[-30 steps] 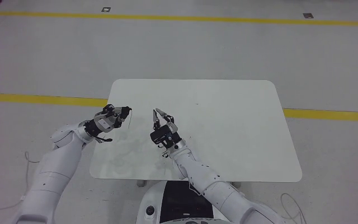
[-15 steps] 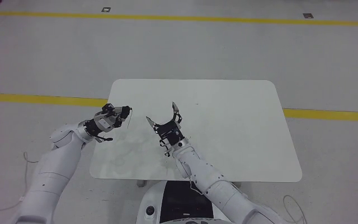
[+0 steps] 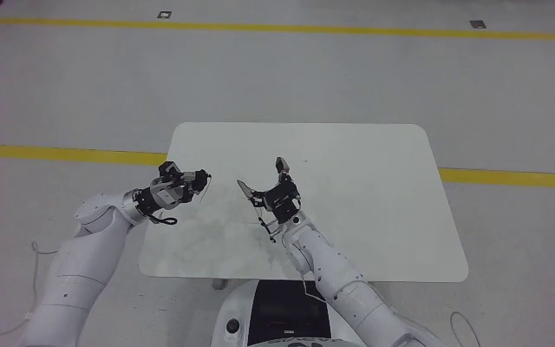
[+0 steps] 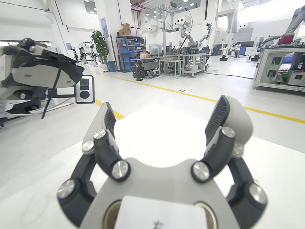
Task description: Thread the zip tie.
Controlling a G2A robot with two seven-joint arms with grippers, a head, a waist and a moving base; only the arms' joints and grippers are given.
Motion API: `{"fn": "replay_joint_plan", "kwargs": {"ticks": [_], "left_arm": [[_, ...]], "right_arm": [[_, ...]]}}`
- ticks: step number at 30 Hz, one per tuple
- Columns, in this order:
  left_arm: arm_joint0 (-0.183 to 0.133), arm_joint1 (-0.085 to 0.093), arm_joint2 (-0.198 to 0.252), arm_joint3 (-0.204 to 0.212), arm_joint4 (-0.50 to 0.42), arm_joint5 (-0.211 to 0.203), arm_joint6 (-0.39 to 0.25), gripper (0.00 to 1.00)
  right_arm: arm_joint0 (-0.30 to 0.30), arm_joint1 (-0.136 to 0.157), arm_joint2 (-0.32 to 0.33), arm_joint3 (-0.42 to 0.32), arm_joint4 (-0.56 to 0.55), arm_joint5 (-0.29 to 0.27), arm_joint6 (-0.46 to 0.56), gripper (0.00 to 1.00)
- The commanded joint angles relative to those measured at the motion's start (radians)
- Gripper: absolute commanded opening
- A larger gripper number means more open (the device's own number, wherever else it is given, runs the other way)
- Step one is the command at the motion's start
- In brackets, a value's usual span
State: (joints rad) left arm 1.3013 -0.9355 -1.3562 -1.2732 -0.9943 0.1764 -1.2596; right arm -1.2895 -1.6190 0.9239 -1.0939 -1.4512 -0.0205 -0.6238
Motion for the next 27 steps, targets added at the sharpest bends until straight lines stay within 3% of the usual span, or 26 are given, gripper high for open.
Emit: {"fn": "replay_joint_plan", "kwargs": {"ticks": [1,9,27], "left_arm": [[0.000,0.000,0.000,0.000,0.000,0.000,0.000,0.00],[0.022,0.002,0.000,-0.061,0.011,-0.007,0.031,0.00],[0.022,0.002,0.000,-0.061,0.011,-0.007,0.031,0.00]], "right_arm": [[0.000,0.000,0.000,0.000,0.000,0.000,0.000,1.00],[-0.032,0.012,0.027,-0.059,0.027,-0.038,0.004,1.00],[-0.032,0.012,0.027,-0.059,0.027,-0.038,0.004,1.00]]}}
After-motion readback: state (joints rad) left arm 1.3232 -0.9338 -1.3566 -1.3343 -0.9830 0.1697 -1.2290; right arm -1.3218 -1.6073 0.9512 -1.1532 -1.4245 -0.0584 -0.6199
